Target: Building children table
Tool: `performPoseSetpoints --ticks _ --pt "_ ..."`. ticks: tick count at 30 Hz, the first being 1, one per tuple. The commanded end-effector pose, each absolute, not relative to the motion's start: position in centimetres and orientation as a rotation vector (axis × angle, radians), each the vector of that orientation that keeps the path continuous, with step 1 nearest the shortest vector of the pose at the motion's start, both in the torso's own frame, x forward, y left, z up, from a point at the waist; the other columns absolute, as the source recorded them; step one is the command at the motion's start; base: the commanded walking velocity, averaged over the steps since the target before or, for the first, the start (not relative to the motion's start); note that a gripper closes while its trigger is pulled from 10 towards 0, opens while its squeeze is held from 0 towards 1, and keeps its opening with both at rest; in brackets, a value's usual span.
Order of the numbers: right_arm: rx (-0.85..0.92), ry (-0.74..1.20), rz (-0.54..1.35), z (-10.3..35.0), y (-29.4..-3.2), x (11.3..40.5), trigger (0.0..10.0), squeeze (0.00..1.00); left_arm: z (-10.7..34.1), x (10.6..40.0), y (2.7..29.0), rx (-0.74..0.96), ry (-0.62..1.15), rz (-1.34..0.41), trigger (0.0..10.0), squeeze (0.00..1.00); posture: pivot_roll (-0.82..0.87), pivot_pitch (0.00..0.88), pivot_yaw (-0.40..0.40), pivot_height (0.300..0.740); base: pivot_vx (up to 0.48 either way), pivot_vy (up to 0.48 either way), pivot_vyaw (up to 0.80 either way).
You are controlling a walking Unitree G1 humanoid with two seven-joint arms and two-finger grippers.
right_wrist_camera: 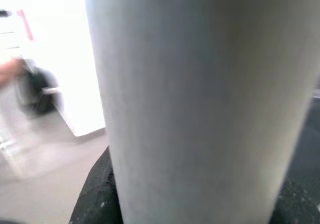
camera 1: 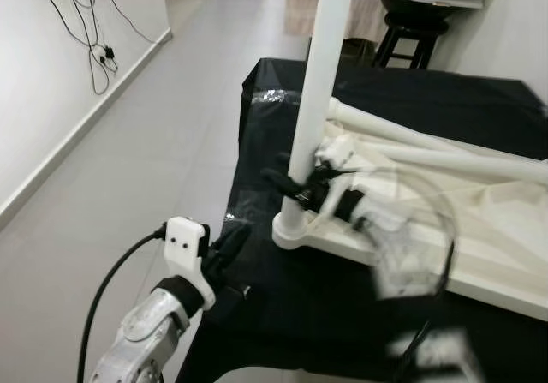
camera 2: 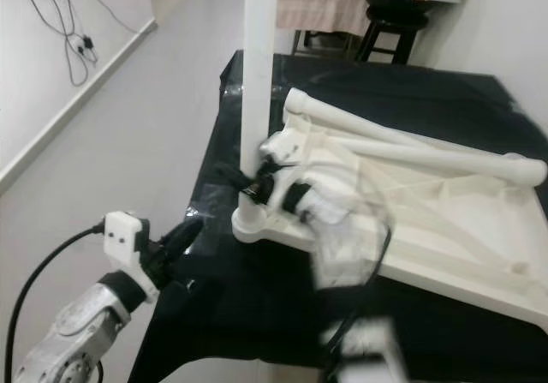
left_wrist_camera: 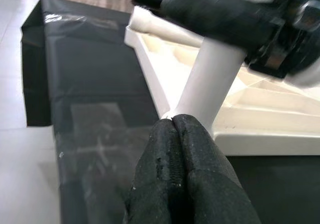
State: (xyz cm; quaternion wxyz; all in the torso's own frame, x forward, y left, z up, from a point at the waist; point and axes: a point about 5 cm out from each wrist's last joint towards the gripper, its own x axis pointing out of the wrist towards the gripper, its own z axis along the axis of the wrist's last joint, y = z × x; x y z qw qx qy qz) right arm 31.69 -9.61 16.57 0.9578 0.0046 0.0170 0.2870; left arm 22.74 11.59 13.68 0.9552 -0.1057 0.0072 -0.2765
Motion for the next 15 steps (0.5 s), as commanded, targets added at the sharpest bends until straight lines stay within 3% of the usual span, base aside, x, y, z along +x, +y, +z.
performPoseSetpoints --ticks 1,3,9,10,11,15 --pt "-0.135 0.303 0.350 11.9 -12.4 30.1 0.0 0.00 13.4 22.7 11.8 -0.219 0.031 -0.566 10.0 0.00 0.02 0.103 -0.043 0.740 0.000 0.000 0.00" --pt "-0.134 0.267 0.453 13.1 -11.7 31.4 0.0 0.00 13.4 22.8 11.7 -0.221 0.036 -0.574 10.0 0.00 0.02 0.082 -0.046 0.740 0.000 0.000 0.00" --pt "-0.115 0.281 0.503 12.9 -10.4 32.0 0.0 0.00 13.3 22.8 11.6 -0.216 0.039 -0.579 10.0 0.00 0.05 0.085 -0.059 0.740 0.000 0.000 0.00" --pt "-0.098 0.278 0.511 13.0 -9.9 32.0 10.0 0.00 13.3 22.8 11.6 -0.213 0.035 -0.570 10.0 0.00 0.06 0.082 -0.059 0.740 0.000 0.000 0.00" --pt "-0.059 0.254 0.562 13.4 -9.2 32.0 10.0 1.00 13.3 22.8 11.6 -0.211 0.033 -0.565 10.0 0.00 0.06 0.079 -0.056 0.740 0.000 0.000 0.00" --pt "0.012 0.188 0.700 14.9 -7.8 32.0 10.0 1.00 13.4 22.9 11.6 -0.211 0.032 -0.563 10.0 0.00 0.05 0.079 -0.056 0.740 0.000 0.000 0.00"
